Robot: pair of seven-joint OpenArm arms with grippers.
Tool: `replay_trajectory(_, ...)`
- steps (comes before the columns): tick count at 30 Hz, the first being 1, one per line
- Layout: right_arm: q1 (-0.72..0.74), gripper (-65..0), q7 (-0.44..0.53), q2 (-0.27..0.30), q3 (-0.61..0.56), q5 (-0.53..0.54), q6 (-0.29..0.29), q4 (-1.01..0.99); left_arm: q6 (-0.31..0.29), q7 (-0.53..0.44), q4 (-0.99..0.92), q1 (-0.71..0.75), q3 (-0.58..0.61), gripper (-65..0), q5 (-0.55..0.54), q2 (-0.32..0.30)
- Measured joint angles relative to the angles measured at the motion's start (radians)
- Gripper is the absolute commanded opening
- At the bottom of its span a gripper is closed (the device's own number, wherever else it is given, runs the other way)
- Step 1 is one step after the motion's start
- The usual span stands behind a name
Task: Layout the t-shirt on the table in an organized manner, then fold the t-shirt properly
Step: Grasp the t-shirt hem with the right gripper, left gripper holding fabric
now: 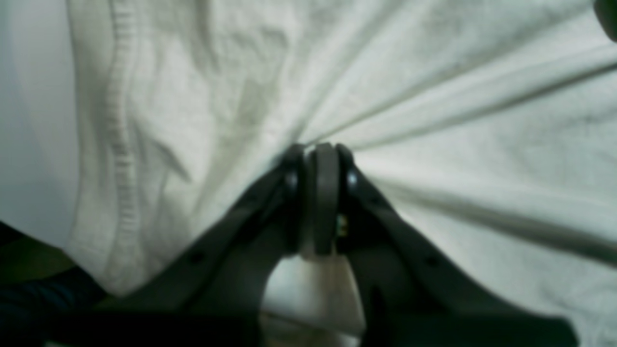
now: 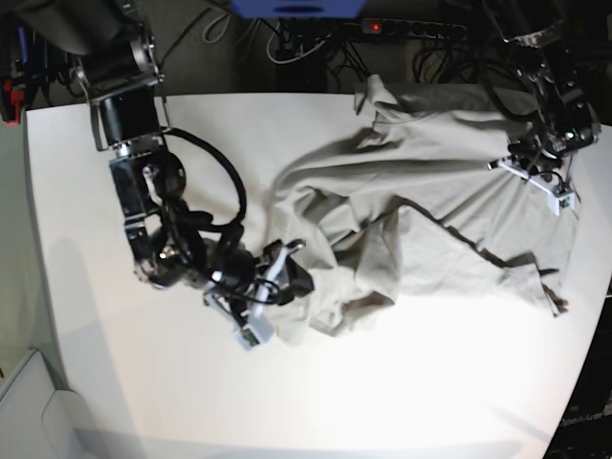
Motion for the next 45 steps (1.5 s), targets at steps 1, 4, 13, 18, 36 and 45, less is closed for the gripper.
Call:
replay_trajectory(1,0.009,-40.8,-0.004,0.002,-0.038,0.001,0.002,-0.002,0.000,0.000,0.000,0.000,0.000,-60.7,0.000,0.000)
replay_trajectory(4,0.051,-40.7,0.007,-0.003,-0.126,0.008,0.006,-0.050,0.000,0.000,0.000,0.000,0.000,-60.7,0.000,0.000)
replay_trajectory(13,0.175,-34.5,0.134,-0.022,-0.030,-0.006,-0.002,-0.420,0.000,-0.003,0.000,0.000,-0.001,-60.7,0.001,0.001)
replay_trajectory(18,0.216,-31.5,0.142,-0.008,-0.032,-0.001,-0.001,-0.429,0.004,-0.011,0.002,0.000,-0.005,-60.8,0.008,0.014)
replay_trajectory(36,0.211,-27.3,0.253,0.036,-0.034,-0.002,-0.004,-0.574,0.008,-0.013,0.003,-0.006,-0.004,-60.8,0.016,0.025)
replay_trajectory(45,0.183,-41.5,0.259,0.013,-0.038,0.000,-0.004,-0.576,0.007,-0.015,0.002,-0.006,-0.004,-60.8,0.015,0.025)
